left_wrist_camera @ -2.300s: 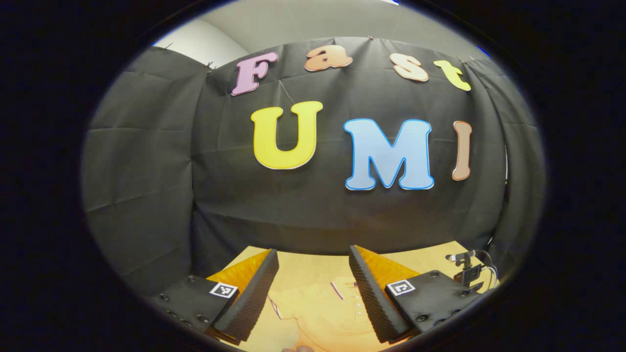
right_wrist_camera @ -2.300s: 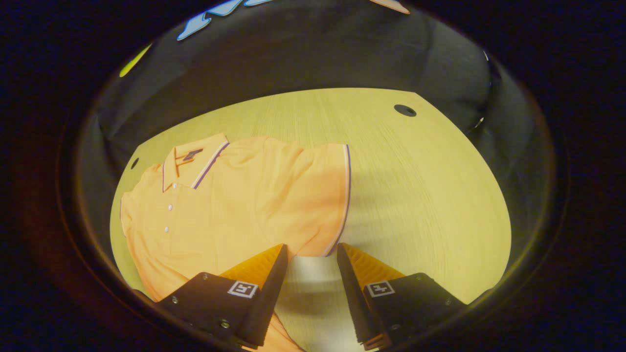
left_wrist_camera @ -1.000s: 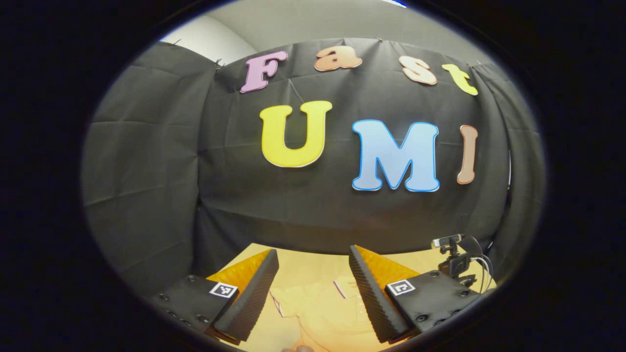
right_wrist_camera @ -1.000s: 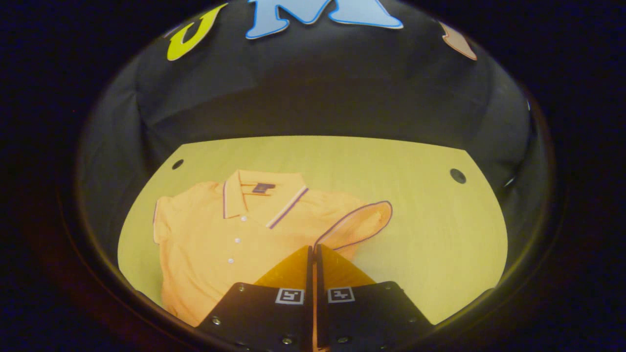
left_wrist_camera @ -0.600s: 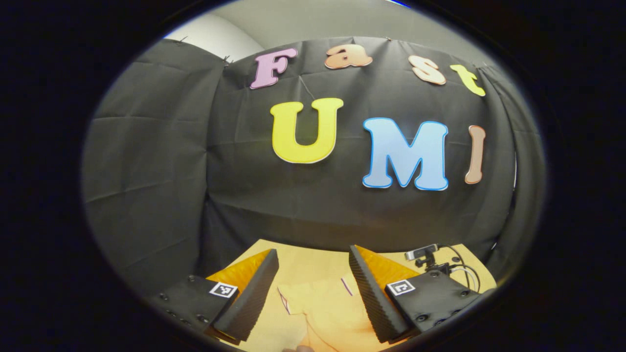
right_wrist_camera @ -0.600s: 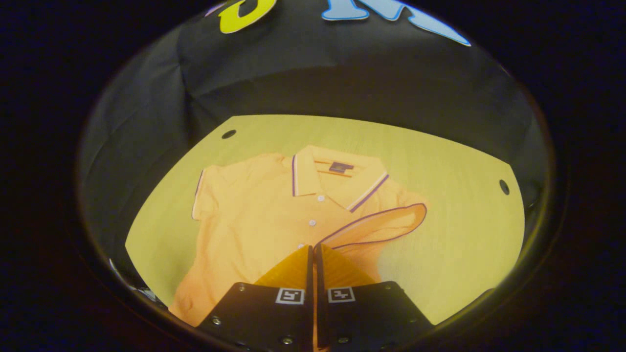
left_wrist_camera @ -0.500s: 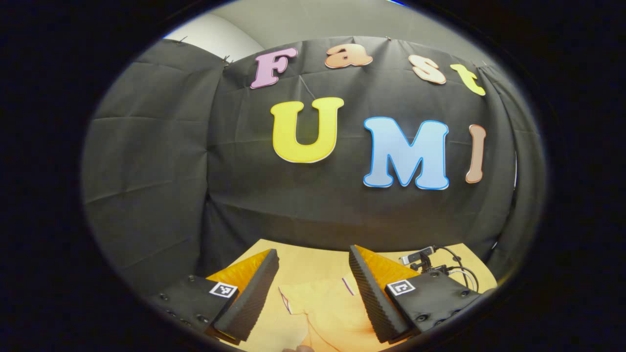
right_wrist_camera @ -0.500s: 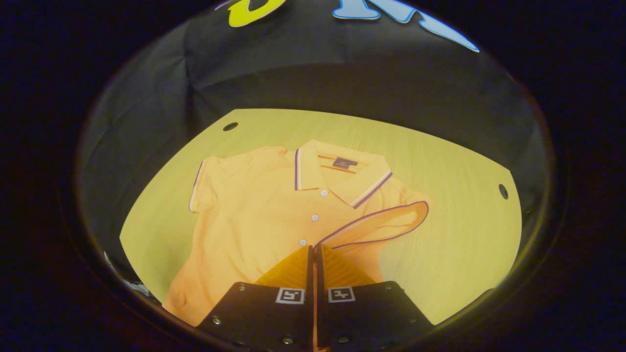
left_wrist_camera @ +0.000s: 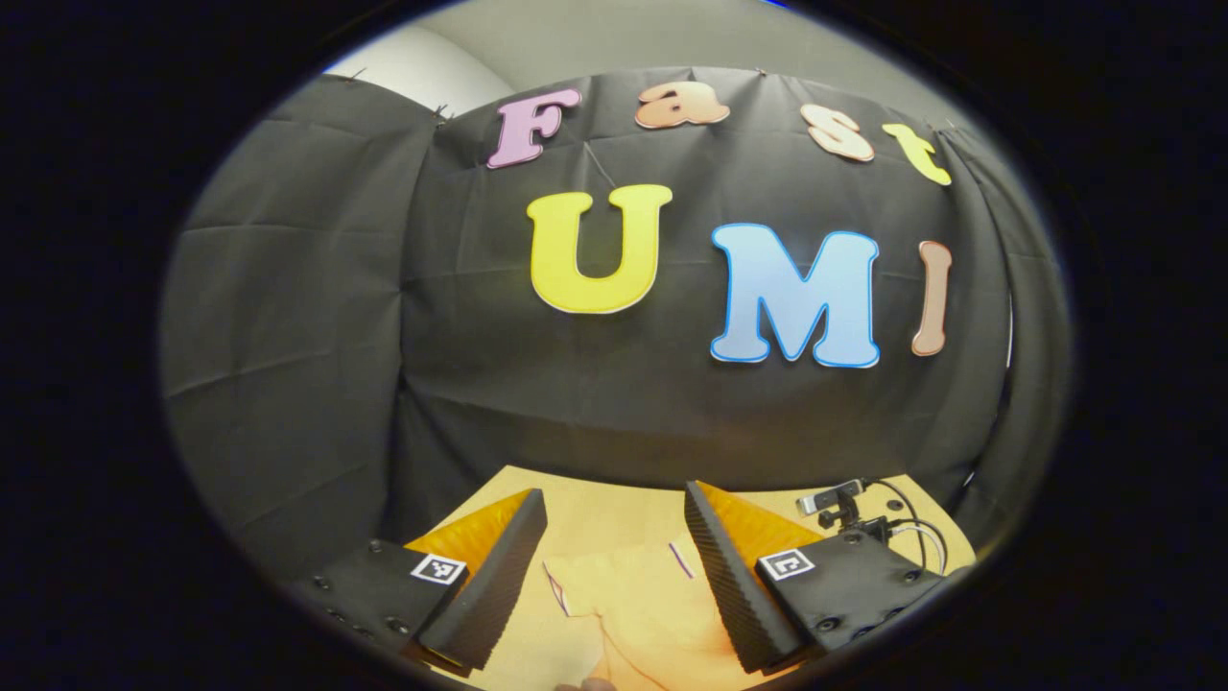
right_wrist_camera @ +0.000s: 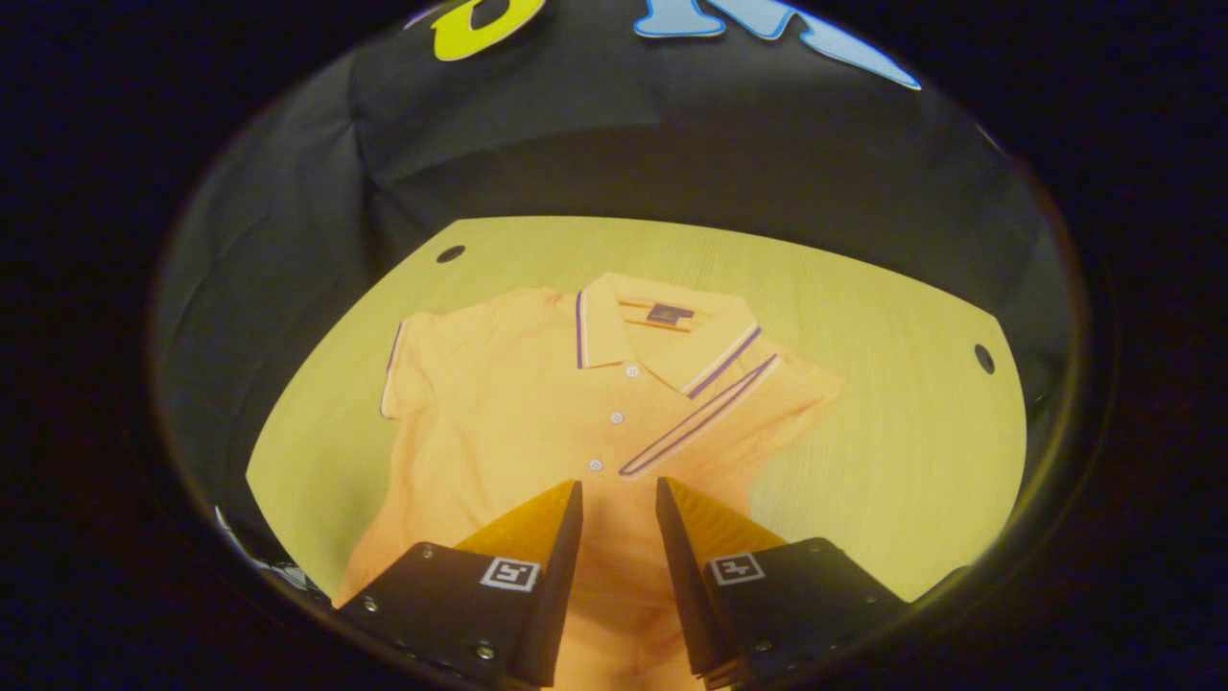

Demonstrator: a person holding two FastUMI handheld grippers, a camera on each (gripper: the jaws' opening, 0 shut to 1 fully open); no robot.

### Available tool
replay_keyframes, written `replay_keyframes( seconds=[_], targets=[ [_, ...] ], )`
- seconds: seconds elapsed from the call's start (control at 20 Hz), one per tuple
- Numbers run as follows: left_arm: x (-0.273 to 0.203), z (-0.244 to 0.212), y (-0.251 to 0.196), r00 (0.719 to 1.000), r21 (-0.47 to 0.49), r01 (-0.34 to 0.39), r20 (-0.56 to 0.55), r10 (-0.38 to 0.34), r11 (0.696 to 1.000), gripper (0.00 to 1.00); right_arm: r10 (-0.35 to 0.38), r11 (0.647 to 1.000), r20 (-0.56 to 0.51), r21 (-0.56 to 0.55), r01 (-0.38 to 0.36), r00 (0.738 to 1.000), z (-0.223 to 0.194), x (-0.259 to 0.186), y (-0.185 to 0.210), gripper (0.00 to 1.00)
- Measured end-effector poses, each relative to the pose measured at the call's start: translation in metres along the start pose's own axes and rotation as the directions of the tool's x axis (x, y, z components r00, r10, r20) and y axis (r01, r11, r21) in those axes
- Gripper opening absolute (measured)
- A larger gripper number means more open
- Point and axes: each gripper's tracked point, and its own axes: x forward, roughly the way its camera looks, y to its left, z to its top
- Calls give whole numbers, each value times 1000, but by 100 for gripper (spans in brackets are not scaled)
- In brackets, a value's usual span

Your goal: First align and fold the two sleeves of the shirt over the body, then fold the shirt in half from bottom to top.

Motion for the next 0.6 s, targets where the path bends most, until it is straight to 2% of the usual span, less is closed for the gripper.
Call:
replay_keyframes(
  seconds=[0.05,0.35,0.6],
  targets=[
    [2,0,0,1000,1,2,1,-2,1000,94,2,1000,-3,-1,-2,1000,-6,-6,1,50],
    [26,-13,-1,1000,13,26,-14,-25,1000,94,-16,1000,-53,-3,16,998,-79,-61,-8,50],
    [65,-40,7,996,13,25,-81,-24,1000,95,-39,999,-131,26,43,991,-146,-105,-17,49]
  ],
)
